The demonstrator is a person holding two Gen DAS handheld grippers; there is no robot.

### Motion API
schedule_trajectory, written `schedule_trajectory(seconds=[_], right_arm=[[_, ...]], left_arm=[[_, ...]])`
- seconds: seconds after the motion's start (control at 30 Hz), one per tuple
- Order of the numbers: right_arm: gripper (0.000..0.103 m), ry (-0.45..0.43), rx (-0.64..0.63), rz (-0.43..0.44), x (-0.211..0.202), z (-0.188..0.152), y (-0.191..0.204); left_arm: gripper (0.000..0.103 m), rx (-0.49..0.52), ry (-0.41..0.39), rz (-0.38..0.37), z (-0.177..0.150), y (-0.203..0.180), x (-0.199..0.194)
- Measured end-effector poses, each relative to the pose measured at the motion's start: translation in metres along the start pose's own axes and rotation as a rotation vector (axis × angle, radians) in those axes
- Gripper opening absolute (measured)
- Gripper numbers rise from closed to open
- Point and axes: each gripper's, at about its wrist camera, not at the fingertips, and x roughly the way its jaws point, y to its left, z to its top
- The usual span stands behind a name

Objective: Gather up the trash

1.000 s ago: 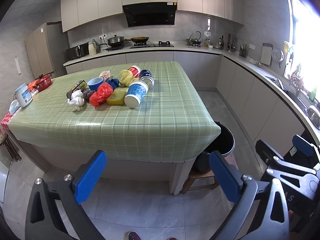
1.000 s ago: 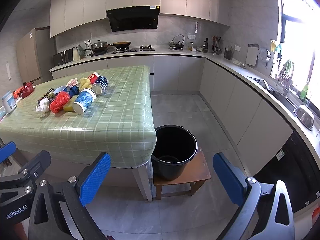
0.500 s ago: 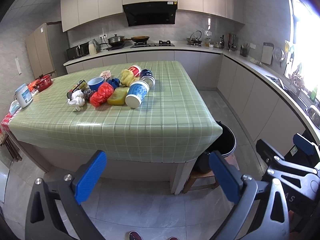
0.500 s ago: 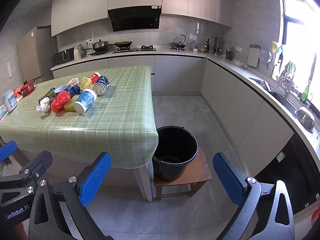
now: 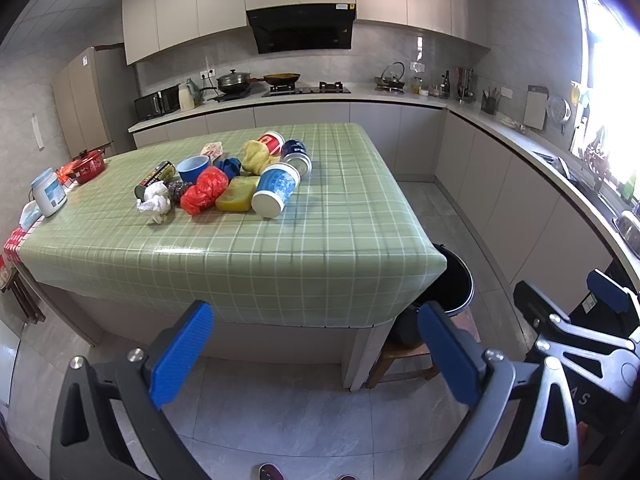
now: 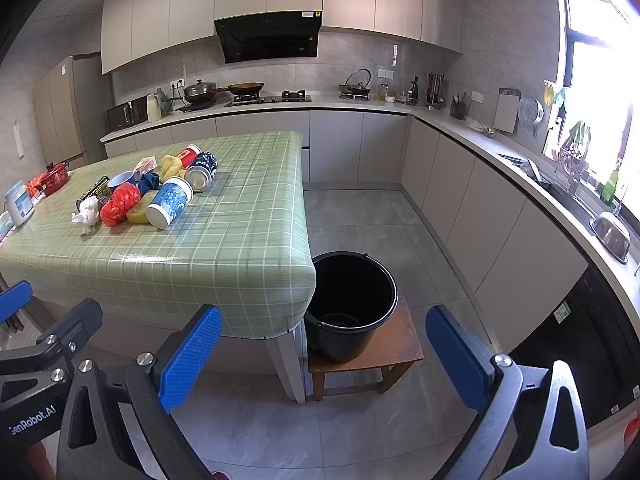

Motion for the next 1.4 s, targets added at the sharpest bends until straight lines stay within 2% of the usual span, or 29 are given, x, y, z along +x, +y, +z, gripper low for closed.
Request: schedule_trajectory(seconds=[1.4], right_arm=[[0.103,0.004,0.001,0.001,0.0023,-0.0030,-0.0044]], left_arm=[[0.103,-0.016,0.012,0.009,0.0002,0.0061,0.0048]])
